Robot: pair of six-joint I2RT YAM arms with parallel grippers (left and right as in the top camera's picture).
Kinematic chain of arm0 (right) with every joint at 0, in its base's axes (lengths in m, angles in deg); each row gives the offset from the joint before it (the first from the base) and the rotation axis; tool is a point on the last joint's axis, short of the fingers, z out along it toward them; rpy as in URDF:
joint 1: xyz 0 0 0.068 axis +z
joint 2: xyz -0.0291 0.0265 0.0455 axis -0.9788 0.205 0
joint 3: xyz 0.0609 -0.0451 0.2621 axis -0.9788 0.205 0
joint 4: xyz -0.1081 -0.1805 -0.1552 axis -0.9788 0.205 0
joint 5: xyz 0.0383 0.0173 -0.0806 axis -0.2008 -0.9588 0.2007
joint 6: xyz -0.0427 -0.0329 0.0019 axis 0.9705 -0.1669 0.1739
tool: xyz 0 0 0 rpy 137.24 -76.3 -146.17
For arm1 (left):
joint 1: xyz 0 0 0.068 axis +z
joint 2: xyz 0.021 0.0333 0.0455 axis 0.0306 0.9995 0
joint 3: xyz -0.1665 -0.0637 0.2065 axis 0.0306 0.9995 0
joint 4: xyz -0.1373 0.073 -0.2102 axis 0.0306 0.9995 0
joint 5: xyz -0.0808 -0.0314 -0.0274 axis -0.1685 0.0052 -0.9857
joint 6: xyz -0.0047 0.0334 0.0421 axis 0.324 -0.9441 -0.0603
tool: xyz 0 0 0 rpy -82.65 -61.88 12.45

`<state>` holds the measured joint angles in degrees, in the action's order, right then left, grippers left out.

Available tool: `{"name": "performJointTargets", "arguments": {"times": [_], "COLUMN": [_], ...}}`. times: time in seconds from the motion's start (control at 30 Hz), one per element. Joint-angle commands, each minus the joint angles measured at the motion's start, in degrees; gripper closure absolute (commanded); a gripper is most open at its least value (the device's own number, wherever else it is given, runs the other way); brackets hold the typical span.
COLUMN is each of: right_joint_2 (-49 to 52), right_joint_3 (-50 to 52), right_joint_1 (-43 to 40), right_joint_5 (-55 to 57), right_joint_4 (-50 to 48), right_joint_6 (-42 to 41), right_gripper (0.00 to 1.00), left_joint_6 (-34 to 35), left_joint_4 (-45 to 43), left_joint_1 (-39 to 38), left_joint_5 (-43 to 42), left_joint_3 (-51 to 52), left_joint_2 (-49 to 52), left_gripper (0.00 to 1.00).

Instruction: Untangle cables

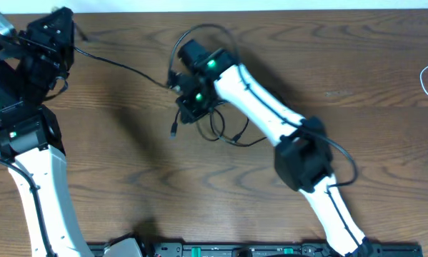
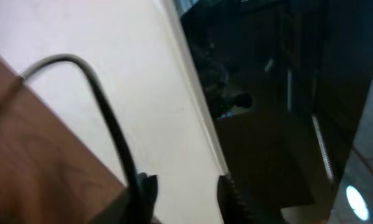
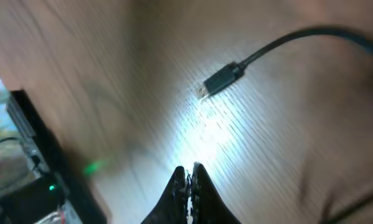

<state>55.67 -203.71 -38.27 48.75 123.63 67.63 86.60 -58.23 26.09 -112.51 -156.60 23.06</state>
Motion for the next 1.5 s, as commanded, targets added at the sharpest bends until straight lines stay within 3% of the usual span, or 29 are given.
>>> {"name": "performJointTargets", "arguments": {"times": [0.0, 0.1, 0.27, 0.5, 0.8, 1.03, 1.23, 1.47], "right_joint_2": [-11.3, -18.1, -28.7, -38.5, -47.8, -50.3, -48.6, -43.9], "right_joint_3": [-0.4, -0.4, -0.4, -0.4, -0.4, -0.4, -0.4, -0.4], "right_joint_1": [-2.7, -5.2, -10.5, -19.3, -34.9, -50.8, -64.2, -74.3], "right_joint_5": [0.6, 0.8, 2.8, 7.7, 7.0, 10.6, 15.7, 21.5], "right_joint_4": [1.0, 0.6, -1.2, -3.7, -14.1, -11.1, -3.6, -0.2], "right_joint_6": [1.7, 1.3, -0.5, -2.3, -11.8, -16.8, -18.8, -20.0], "right_gripper": [0.99, 0.99, 0.99, 0.99, 0.99, 0.99, 0.99, 0.99], "left_joint_6": [-3.8, -5.3, -7.1, -11.9, -17.8, -23.3, -32.5, -36.3], "left_joint_4": [2.3, 5.6, 11.5, 19.2, 23.1, 24.8, 26.2, 26.8], "left_joint_1": [0.2, 0.2, 0.2, 0.1, -1.4, -4.3, -8.0, -12.0], "left_joint_5": [-0.9, -0.9, -0.9, -0.9, -0.9, -1.1, -0.6, -0.4], "left_joint_3": [-0.9, -0.9, -0.9, -0.9, -0.9, -0.9, -0.9, -0.9], "left_joint_2": [-0.4, -0.4, -0.4, -0.4, -0.4, -0.4, -0.4, -0.4], "left_gripper": [0.54, 0.46, 0.43, 0.30, 0.29, 0.29, 0.29, 0.29]}}
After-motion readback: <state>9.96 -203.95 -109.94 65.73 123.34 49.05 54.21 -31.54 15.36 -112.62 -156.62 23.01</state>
